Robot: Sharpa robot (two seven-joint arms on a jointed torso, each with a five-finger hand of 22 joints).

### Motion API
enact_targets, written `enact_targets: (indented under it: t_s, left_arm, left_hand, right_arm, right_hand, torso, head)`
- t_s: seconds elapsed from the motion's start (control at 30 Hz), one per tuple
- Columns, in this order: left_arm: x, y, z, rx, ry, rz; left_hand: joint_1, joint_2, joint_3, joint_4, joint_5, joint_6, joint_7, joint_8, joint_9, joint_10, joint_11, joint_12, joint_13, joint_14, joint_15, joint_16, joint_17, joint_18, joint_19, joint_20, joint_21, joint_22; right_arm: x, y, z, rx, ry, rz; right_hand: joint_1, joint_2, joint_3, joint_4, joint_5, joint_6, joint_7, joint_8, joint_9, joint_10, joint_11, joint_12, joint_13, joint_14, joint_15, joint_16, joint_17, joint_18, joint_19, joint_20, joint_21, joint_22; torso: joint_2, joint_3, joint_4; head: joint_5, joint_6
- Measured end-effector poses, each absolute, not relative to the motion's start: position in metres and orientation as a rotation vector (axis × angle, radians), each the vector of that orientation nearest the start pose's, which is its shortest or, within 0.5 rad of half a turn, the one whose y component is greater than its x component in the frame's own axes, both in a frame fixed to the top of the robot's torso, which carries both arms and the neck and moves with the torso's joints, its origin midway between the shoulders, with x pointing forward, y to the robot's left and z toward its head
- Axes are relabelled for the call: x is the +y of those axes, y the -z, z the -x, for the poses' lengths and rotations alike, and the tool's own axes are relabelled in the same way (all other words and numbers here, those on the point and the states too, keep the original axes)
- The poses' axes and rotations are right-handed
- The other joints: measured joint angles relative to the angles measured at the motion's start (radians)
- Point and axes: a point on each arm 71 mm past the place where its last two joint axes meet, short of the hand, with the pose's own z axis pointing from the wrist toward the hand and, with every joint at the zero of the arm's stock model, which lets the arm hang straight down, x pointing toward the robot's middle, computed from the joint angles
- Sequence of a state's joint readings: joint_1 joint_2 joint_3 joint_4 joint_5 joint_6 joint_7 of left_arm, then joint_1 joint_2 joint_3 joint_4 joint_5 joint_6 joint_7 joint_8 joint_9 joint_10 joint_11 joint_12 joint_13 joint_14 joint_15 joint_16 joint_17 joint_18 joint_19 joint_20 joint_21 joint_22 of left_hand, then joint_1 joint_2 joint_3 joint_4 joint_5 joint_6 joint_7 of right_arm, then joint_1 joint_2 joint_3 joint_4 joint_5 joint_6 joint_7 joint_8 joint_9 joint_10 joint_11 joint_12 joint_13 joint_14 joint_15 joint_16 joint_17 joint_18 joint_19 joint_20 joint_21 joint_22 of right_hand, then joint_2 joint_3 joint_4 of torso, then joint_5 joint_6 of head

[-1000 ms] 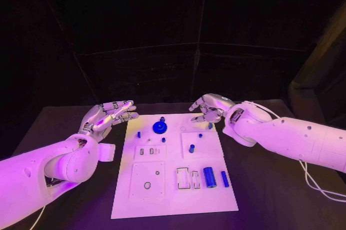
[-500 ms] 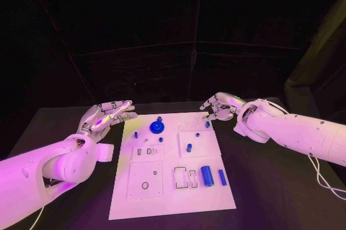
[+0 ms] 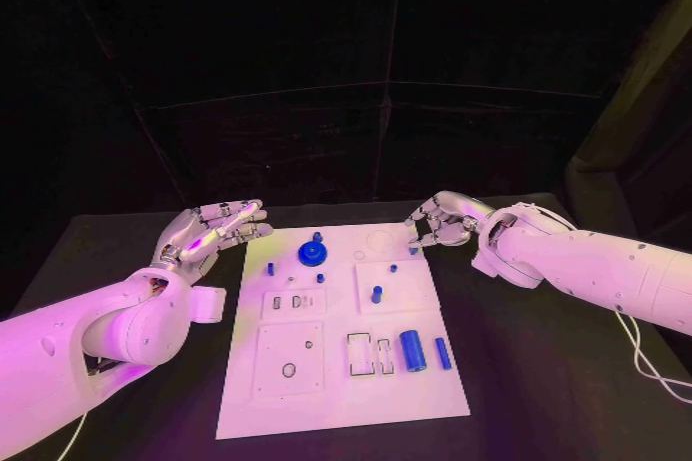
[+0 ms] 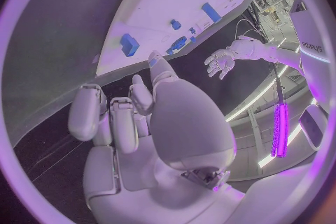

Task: Assemble the parts on the task board

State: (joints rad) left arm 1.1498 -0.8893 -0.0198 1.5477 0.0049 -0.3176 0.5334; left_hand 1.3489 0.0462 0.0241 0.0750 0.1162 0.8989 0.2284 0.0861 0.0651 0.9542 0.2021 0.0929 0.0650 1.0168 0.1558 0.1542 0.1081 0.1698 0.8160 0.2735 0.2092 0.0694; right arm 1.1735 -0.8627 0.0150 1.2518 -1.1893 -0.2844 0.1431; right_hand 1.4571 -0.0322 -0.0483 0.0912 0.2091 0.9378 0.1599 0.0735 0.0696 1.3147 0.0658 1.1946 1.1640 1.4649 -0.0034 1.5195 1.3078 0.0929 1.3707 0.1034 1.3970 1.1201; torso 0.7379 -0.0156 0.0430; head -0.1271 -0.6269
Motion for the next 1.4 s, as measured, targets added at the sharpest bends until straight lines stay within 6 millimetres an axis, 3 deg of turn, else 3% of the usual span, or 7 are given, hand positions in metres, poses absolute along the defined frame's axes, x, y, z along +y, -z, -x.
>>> enact_targets:
  t_s: [0.67, 1.13, 1.4]
  left_arm:
    - [0.230, 0.184, -0.480, 1.282, 1.583, 1.092]
    - [0.230, 0.184, -0.481, 1.282, 1.582, 1.092]
    - [0.230, 0.184, -0.481, 1.282, 1.581, 1.092]
  left_hand:
    - [0.009, -0.002, 0.005, -0.022, -0.005, 0.000, 0.000, 0.000, 0.000, 0.000, 0.000, 0.000, 0.000, 0.004, 0.004, -0.004, 0.000, 0.000, 0.005, -0.002, -0.007, -0.001]
    - [0.009, -0.002, 0.005, -0.021, -0.005, 0.000, 0.000, 0.000, 0.000, 0.000, 0.000, 0.000, 0.000, 0.004, 0.004, -0.004, 0.000, 0.000, 0.005, -0.002, -0.007, -0.001]
    - [0.009, -0.002, 0.008, -0.024, -0.005, 0.000, 0.000, 0.000, 0.000, 0.000, 0.000, 0.000, 0.000, 0.004, 0.004, -0.004, 0.000, 0.000, 0.005, -0.002, -0.007, 0.000]
  right_arm:
    - [-0.297, 0.207, -0.524, 1.712, -0.684, -0.101]
    - [-0.297, 0.214, -0.525, 1.736, -0.680, -0.097]
    - [-0.295, 0.216, -0.525, 1.743, -0.682, -0.094]
  right_hand:
    - [-0.001, 0.000, 0.000, 0.000, 0.000, 0.000, 0.000, 0.000, 0.000, -0.004, 0.004, 0.000, 0.007, 0.000, 0.000, 0.000, 0.000, 0.000, 0.000, 0.000, 0.000, 0.008]
    - [0.005, 0.024, 0.013, -0.013, -0.001, 0.038, -0.011, 0.013, 0.005, 0.005, -0.005, 0.010, 0.019, 0.002, -0.002, 0.000, 0.000, 0.000, 0.004, -0.004, 0.000, 0.017]
    - [0.015, 0.054, 0.046, -0.025, -0.047, 0.081, -0.021, 0.024, 0.006, 0.011, -0.011, 0.014, 0.026, 0.002, -0.010, 0.000, 0.000, 0.000, 0.009, -0.009, 0.000, 0.021]
  torso:
    - [-0.001, -0.0006, 0.0006]
    - [-0.001, -0.0010, 0.0006]
    - [-0.001, -0.0010, 0.0006]
  head:
    - [-0.001, -0.006]
    - [-0.001, -0.010]
    - [-0.001, -0.011]
